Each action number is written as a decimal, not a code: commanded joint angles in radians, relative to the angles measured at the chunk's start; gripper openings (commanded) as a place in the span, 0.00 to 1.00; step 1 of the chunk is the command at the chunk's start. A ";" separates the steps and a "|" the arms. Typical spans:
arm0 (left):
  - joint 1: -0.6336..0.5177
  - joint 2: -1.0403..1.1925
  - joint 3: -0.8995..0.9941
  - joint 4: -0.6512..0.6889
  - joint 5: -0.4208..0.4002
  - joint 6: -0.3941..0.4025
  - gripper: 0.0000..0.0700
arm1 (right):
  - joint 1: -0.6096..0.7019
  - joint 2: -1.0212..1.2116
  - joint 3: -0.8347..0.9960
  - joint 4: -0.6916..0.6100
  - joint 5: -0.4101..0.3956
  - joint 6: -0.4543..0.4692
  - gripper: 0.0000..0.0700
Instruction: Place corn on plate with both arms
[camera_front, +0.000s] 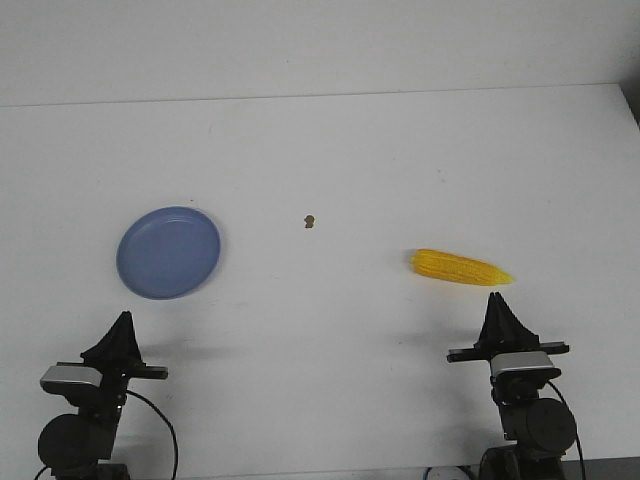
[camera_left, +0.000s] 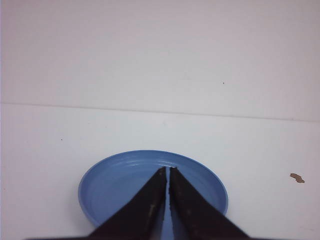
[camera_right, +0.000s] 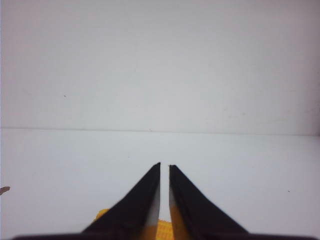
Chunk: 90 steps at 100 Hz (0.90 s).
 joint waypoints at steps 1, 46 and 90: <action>-0.002 0.000 -0.018 0.016 0.001 -0.003 0.02 | 0.000 -0.002 -0.002 0.012 0.000 0.014 0.06; -0.002 0.000 -0.018 0.015 0.001 -0.003 0.02 | 0.000 -0.002 -0.002 0.012 0.000 0.013 0.06; -0.002 0.001 0.045 -0.013 0.000 0.012 0.02 | 0.000 -0.002 0.011 0.038 0.001 0.010 0.06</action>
